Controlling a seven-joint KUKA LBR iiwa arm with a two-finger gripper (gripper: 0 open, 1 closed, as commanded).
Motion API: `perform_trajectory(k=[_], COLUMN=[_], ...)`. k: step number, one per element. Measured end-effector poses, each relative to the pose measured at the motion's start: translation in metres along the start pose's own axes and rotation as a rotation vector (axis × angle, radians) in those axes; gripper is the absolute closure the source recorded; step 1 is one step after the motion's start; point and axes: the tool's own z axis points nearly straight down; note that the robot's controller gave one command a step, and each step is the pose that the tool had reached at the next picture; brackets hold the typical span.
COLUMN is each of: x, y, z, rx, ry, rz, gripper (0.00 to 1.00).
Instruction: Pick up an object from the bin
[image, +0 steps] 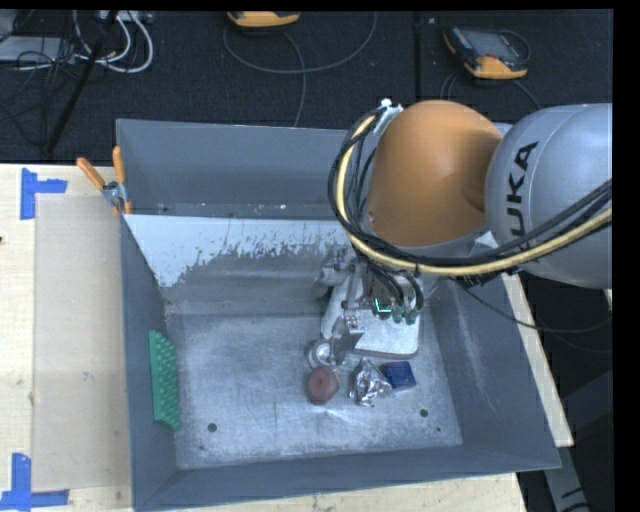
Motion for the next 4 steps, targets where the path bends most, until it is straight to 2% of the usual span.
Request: perform_trajectory(k=[1,2,3,4], x=[-0.011,-0.042,-0.052,0.013], y=[-0.101,-0.146,-0.068,-0.124], z=[0.173,0.144,0.127,0.173], rx=[-0.007,0.0,-0.004,-0.003], ry=[-0.004,-0.006,-0.011,-0.014], rz=[-0.084,-0.238,-0.033,-0.172], gripper=[0.0,0.0,0.0,0.0])
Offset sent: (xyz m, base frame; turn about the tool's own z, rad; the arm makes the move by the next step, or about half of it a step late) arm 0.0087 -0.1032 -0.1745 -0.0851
